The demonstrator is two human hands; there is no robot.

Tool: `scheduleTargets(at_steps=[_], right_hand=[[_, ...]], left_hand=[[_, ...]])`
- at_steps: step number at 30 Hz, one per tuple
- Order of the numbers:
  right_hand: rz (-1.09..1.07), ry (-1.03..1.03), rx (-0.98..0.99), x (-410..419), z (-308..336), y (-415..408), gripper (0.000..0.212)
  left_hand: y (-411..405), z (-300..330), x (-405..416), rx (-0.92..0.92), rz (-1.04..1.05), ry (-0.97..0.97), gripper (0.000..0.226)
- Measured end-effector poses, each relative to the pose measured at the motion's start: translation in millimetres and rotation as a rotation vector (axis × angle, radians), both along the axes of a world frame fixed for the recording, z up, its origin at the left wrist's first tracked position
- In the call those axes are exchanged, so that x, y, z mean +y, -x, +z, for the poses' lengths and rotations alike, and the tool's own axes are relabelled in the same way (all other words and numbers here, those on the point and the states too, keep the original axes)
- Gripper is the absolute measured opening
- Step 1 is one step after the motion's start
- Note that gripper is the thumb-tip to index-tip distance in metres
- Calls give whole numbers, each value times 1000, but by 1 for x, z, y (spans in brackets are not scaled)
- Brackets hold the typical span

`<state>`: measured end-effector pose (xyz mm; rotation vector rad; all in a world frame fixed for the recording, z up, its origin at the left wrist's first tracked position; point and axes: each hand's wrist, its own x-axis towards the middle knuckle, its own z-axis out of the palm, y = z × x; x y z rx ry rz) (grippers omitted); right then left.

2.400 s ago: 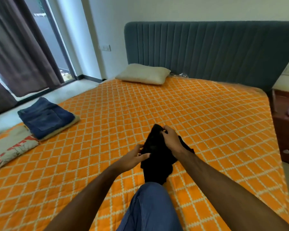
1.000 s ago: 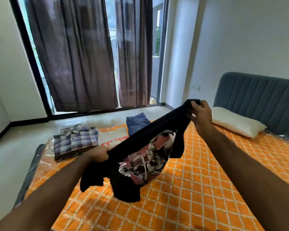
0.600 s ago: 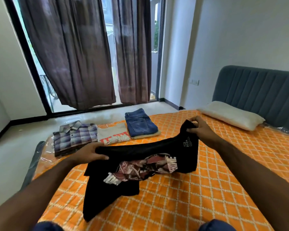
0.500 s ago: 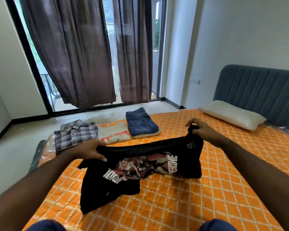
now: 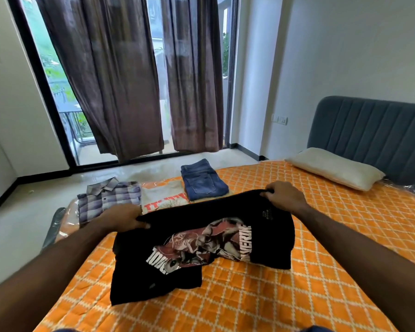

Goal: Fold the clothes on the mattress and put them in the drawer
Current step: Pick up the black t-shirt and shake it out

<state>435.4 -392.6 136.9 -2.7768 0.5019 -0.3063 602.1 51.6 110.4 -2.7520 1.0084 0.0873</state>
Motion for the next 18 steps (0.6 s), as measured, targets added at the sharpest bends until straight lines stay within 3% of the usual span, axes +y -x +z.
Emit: scheduleTargets(at_steps=[3, 7, 10, 12, 14, 16, 18], right_hand=[[79, -12, -43, -2, 12, -3, 10], [136, -62, -157, -8, 25, -3, 23], [132, -59, -180, -15, 29, -2, 22], [167, 37, -136, -16, 31, 2, 15], [222, 219, -66, -13, 34, 9, 7], [320, 432, 1, -9, 37, 14, 15], [395, 498, 68, -9, 41, 17, 25]], left_hand=[[-5, 7, -6, 121, -61, 329, 63], [-7, -1, -10, 294, -134, 759, 30], [-6, -5, -9, 473, -142, 874, 21], [-7, -10, -5, 422, -184, 742, 26], [-7, -9, -1, 210, -261, 398, 21], [-7, -8, 4, -36, -312, 71, 22], [-13, -9, 14, -149, -278, -32, 34]])
